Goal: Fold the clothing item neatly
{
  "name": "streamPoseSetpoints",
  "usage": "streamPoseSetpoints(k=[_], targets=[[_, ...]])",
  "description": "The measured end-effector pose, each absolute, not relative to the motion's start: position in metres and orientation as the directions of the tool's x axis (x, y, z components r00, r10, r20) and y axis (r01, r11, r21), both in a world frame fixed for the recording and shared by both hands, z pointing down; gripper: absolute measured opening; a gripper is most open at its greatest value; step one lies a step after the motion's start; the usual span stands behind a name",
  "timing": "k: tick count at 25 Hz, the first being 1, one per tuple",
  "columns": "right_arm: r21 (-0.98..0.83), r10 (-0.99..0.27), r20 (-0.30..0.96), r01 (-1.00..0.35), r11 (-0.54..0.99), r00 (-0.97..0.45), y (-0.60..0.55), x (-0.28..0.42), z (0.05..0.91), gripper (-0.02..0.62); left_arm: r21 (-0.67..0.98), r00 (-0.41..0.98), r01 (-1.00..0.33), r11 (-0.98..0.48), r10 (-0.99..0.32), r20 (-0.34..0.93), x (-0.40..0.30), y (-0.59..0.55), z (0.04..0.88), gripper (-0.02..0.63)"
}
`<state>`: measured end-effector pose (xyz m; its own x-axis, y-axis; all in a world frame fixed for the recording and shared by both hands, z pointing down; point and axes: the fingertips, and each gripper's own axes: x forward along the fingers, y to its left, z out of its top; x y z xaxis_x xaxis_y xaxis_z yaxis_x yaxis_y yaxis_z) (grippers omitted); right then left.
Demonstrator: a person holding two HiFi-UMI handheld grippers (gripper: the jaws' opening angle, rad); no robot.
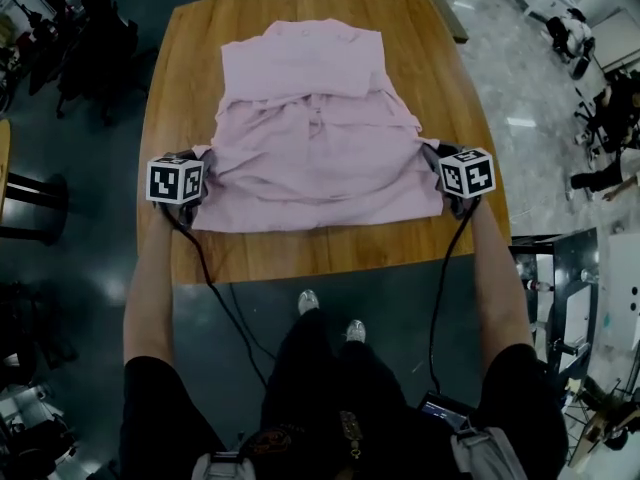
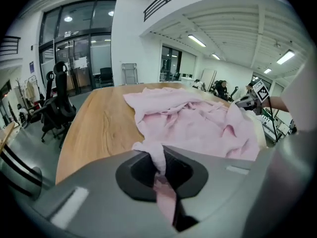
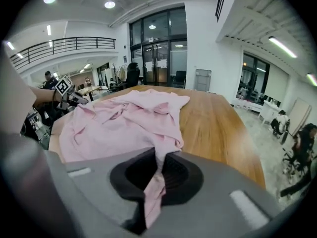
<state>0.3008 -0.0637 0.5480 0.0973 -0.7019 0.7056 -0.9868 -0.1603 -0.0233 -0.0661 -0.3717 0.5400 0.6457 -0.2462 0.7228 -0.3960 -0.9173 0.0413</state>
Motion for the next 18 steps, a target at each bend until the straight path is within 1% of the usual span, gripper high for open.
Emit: streamPoseSetpoints(k=[7,8,11,12,14,15,16,18], targets=[[0.037,-0.616,0.774,-0.982,-0.186,0.146,-0.08,0.314,0.592,0.017,-0.073,0.549,-0.359,-0.93,-0.274,0.79,-0.058,-0.394,0.581,0.017],[0.045,-0.608,0.778,-0.98,-0.196,0.158,-0.081,0.316,0.595,0.02,-0.07,0.545,-0.362,-0.93,-0.271,0.793,-0.057,-0.395,0.584,0.021],[0.047,-0.608,0.774,-0.973,-0.225,0.178,-0.081,0.317,0.597,0.058,-0.014,0.569,-0.383,-0.924,-0.248,0.784,-0.058,-0.393,0.584,0.044],[0.043,-0.614,0.769,-0.972,-0.229,0.179,-0.08,0.317,0.596,0.095,0.014,0.588,-0.381,-0.924,-0.231,0.775,-0.058,-0.39,0.581,0.074],[0.04,-0.627,0.756,-0.969,-0.244,0.19,-0.075,0.32,0.59,0.176,0.055,0.63,-0.357,-0.933,-0.197,0.751,-0.056,-0.381,0.572,0.221],[0.043,-0.631,0.75,-0.966,-0.256,0.2,-0.071,0.324,0.586,0.198,0.056,0.644,-0.342,-0.938,-0.191,0.741,-0.055,-0.377,0.567,0.287],[0.046,-0.633,0.745,-0.962,-0.269,0.213,-0.065,0.327,0.582,0.201,0.045,0.65,-0.333,-0.942,-0.194,0.734,-0.057,-0.375,0.562,0.323],[0.048,-0.639,0.733,-0.955,-0.294,0.234,-0.052,0.334,0.574,0.201,0.019,0.65,-0.333,-0.943,-0.215,0.729,-0.064,-0.371,0.553,0.349]])
